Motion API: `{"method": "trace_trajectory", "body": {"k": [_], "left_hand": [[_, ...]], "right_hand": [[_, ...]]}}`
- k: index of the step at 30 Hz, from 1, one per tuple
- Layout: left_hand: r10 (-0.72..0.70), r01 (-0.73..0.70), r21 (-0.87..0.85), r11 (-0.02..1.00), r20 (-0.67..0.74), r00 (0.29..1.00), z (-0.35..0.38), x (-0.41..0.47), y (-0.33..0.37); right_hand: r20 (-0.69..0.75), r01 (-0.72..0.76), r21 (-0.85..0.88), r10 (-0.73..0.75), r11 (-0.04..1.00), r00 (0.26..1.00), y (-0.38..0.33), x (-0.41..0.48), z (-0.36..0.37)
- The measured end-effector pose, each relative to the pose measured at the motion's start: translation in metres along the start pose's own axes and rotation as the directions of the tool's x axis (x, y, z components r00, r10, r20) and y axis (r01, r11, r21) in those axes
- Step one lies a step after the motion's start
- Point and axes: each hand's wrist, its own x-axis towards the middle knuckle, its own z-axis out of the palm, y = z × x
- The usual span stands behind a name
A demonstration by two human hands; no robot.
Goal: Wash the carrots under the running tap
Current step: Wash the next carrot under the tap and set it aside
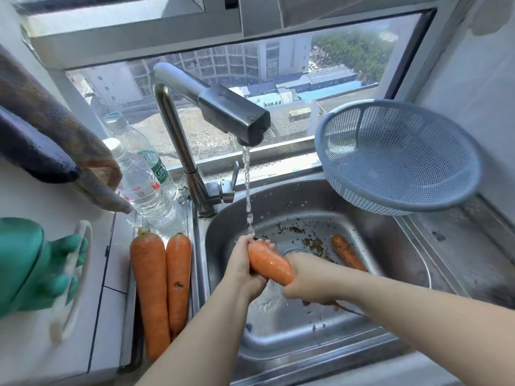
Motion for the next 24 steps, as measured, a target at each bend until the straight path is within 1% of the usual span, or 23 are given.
{"method": "trace_trajectory", "body": {"k": [1, 3, 4, 5, 6, 7, 9, 10, 12, 14, 16, 17, 19, 20, 21, 22, 23, 24], "left_hand": [[-0.008, 0.009, -0.031, 0.999, 0.034, 0.999, 0.000, -0.002, 0.000], [-0.032, 0.035, -0.038, 0.999, 0.087, 0.996, -0.001, -0.006, 0.001], [-0.044, 0.046, -0.022, 0.999, 0.105, 0.993, -0.001, -0.007, 0.002], [-0.061, 0.061, 0.004, 0.998, 0.111, 0.992, -0.002, -0.007, 0.004], [-0.080, 0.076, 0.041, 0.996, 0.105, 0.991, -0.002, -0.007, 0.006], [-0.098, 0.090, 0.097, 0.991, 0.084, 0.992, -0.002, -0.005, 0.008], [-0.095, 0.090, 0.253, 0.963, 0.008, 0.995, 0.000, 0.001, 0.011], [-0.065, 0.070, 0.323, 0.944, -0.026, 0.998, 0.001, 0.002, 0.012], [-0.011, 0.037, 0.463, 0.886, -0.058, 0.998, 0.005, 0.002, 0.012], [0.058, 0.013, 0.642, 0.766, -0.089, 0.994, 0.007, -0.001, 0.013], [0.149, -0.009, 0.784, 0.620, -0.107, 0.983, 0.006, 0.000, 0.014], [0.201, -0.035, 0.839, 0.543, -0.089, 0.976, 0.004, 0.003, 0.015], [0.293, -0.118, 0.906, 0.406, -0.007, 0.956, -0.001, 0.010, 0.018], [0.334, -0.160, 0.915, 0.371, 0.029, 0.942, -0.002, 0.011, 0.019], [0.364, -0.192, 0.912, 0.362, 0.052, 0.930, -0.003, 0.011, 0.020], [0.373, -0.216, 0.901, 0.377, 0.066, 0.925, -0.004, 0.011, 0.020], [0.360, -0.234, 0.878, 0.417, 0.077, 0.930, -0.005, 0.009, 0.019], [0.326, -0.250, 0.838, 0.485, 0.092, 0.941, -0.004, 0.006, 0.017]], "right_hand": [[0.076, -0.034, 0.171, 0.022, 0.985, 0.997, 0.002, 0.001, -0.003], [0.222, -0.114, 0.461, 0.010, 0.880, 0.975, 0.003, 0.000, -0.009], [0.272, -0.143, 0.557, -0.017, 0.818, 0.962, 0.002, 0.000, -0.011], [0.295, -0.155, 0.597, -0.037, 0.787, 0.955, 0.001, 0.001, -0.012], [0.287, -0.145, 0.586, -0.036, 0.797, 0.957, 0.001, 0.003, -0.011], [0.241, -0.113, 0.514, -0.017, 0.850, 0.970, 0.001, 0.005, -0.010], [0.082, -0.040, 0.219, 0.022, 0.975, 0.996, 0.001, 0.009, -0.004], [0.010, -0.017, 0.068, 0.016, 0.998, 1.000, 0.001, 0.010, -0.002], [-0.092, -0.005, -0.178, -0.012, 0.984, 0.996, 0.002, 0.008, 0.000], [-0.160, -0.050, -0.347, -0.007, 0.937, 0.987, 0.004, 0.004, 0.000], [-0.211, -0.078, -0.414, -0.012, 0.907, 0.977, 0.009, 0.001, -0.003], [-0.229, -0.083, -0.435, -0.021, 0.897, 0.973, 0.012, -0.001, -0.004], [-0.262, -0.086, -0.439, -0.036, 0.894, 0.964, 0.016, -0.002, -0.005], [-0.270, -0.081, -0.429, -0.042, 0.900, 0.962, 0.019, -0.002, -0.006], [-0.271, -0.071, -0.418, -0.050, 0.906, 0.961, 0.021, -0.002, -0.006], [-0.261, -0.060, -0.401, -0.051, 0.914, 0.964, 0.022, -0.002, -0.006], [-0.238, -0.047, -0.365, -0.045, 0.930, 0.970, 0.024, -0.001, -0.007], [-0.207, -0.028, -0.308, -0.039, 0.951, 0.978, 0.026, 0.000, -0.007]]}}
